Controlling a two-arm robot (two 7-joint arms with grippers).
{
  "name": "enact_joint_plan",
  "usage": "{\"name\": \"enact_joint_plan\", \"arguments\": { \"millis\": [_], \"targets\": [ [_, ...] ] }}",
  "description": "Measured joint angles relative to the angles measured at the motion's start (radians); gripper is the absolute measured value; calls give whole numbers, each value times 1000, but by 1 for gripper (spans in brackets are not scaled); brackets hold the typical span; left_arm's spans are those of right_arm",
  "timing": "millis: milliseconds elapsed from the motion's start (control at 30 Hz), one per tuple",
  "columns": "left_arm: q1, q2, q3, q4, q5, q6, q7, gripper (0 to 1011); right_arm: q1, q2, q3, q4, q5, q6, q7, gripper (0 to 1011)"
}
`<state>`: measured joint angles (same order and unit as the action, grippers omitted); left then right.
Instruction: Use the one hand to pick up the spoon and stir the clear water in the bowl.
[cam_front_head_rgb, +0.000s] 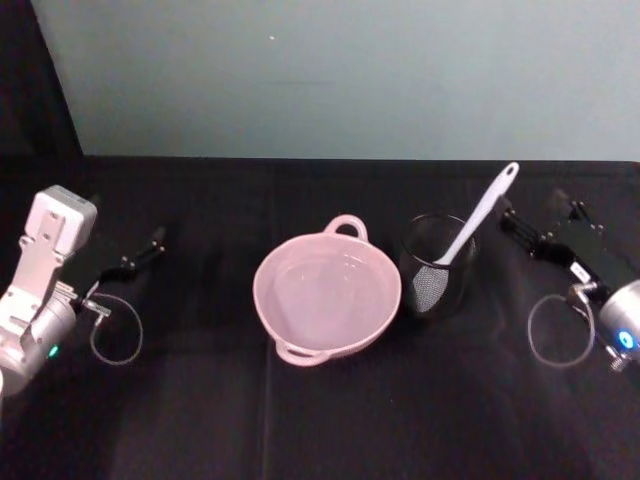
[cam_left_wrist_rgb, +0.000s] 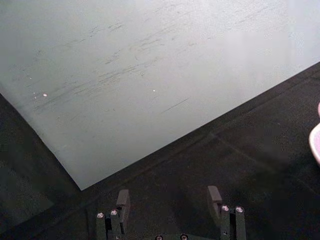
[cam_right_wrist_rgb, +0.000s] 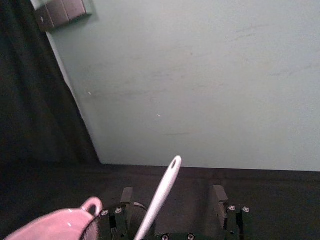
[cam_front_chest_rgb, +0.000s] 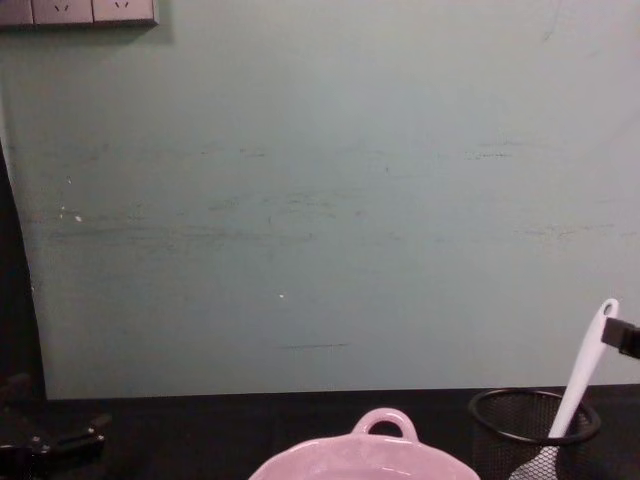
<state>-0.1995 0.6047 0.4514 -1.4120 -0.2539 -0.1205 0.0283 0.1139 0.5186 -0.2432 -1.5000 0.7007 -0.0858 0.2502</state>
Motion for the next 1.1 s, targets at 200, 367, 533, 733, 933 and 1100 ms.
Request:
{"name": "enact_joint_plan", "arguments": {
  "millis": [200, 367, 533, 733, 933, 1100],
  "targets": [
    [0, 0, 0, 0, 0, 0, 0, 1011, 64, -62, 29, 99, 113, 46, 96, 1002],
    [0, 0, 0, 0, 0, 0, 0, 1011, 107, -104, 49, 156, 197, 95, 140, 1003],
    [0, 0, 0, 0, 0, 0, 0, 1011, 137, -127, 50, 194, 260, 134, 161, 1003],
    [0, 0, 0, 0, 0, 0, 0, 1011, 160, -143, 43, 224, 313, 158, 168, 1002],
    [0, 0, 0, 0, 0, 0, 0, 1011, 172, -153, 37, 248, 338, 148, 172, 947],
    [0, 0, 0, 0, 0, 0, 0, 1011, 175, -154, 29, 252, 357, 142, 166, 786]
  ]
}}
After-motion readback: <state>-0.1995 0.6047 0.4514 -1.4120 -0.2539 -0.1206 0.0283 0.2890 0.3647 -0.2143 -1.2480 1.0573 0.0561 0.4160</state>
